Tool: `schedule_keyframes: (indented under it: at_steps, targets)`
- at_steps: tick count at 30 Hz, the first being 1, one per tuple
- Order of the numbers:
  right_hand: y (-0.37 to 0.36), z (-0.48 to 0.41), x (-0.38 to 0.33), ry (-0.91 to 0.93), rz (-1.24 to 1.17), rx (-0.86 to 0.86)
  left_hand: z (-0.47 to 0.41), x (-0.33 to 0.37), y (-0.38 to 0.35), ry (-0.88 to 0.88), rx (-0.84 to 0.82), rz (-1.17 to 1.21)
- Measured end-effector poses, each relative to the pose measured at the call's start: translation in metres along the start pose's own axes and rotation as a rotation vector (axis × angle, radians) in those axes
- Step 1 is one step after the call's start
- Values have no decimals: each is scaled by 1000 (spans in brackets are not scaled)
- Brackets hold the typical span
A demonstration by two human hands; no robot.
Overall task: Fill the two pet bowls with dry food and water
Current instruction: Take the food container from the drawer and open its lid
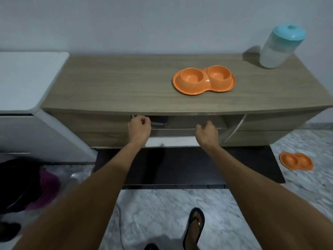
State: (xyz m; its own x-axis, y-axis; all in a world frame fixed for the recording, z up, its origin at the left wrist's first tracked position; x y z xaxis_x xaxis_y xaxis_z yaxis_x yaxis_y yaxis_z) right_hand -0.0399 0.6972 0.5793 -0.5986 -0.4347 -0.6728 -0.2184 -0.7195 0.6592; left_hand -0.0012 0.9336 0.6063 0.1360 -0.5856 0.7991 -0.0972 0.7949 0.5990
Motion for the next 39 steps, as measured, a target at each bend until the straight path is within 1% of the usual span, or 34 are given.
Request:
schedule_keyframes:
  at_steps: [3,5,8,11,16,19,21,24,26,31,34,36,39]
  targets:
    - [-37,3,7,25,25,-53,5,-42,-7,55,-77,-26]
    - [-63,-5,14,47,22,-79,1,-62,-17,43,-124,-28]
    - [-99,-28,27,59,-4,-95,-11,-91,-40,26,-147,3]
    - [-133,-52,39,82,-40,-87,-25,-120,-66,41,-110,38]
    - [-188,-85,46,114,-167,-60,-60,-161,-103,55,-73,93]
    - [-211,-100,39,160,-271,10,-84,-171,-119,60,-15,112]
    - [-221,-108,33,174,-318,56,-95,-172,-130,62,14,148]
    - [-234,-120,28,157,-373,71,-106,-174,-145,60,-5,199]
    - [-240,-127,28,142,-405,57,-114,-176,-152,75,-19,258]
    - [-247,-140,35,71,-458,-17,-126,-181,-155,123,37,427]
    - [-244,-142,39,37,-554,-79,-127,-184,-158,135,51,471]
    - [-238,-140,42,38,-583,-83,-125,-183,-157,137,72,500]
    - [-229,-131,45,42,-594,-39,-117,-178,-155,132,89,531]
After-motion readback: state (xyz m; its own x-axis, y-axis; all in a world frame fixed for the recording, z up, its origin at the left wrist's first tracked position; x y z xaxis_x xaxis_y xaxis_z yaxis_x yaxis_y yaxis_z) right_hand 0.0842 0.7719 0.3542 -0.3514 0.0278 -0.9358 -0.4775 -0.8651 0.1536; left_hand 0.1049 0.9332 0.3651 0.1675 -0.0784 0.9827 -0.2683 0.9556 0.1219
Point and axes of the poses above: each hand's wrist, its own z-axis away from the middle knuckle, its own y-axis out of the back of the hand, x = y × z, the point moved 4 cm from there along -z, towards the middle knuckle, and after that the axes turned 6 degrees about -y, right-handed, at the moved point
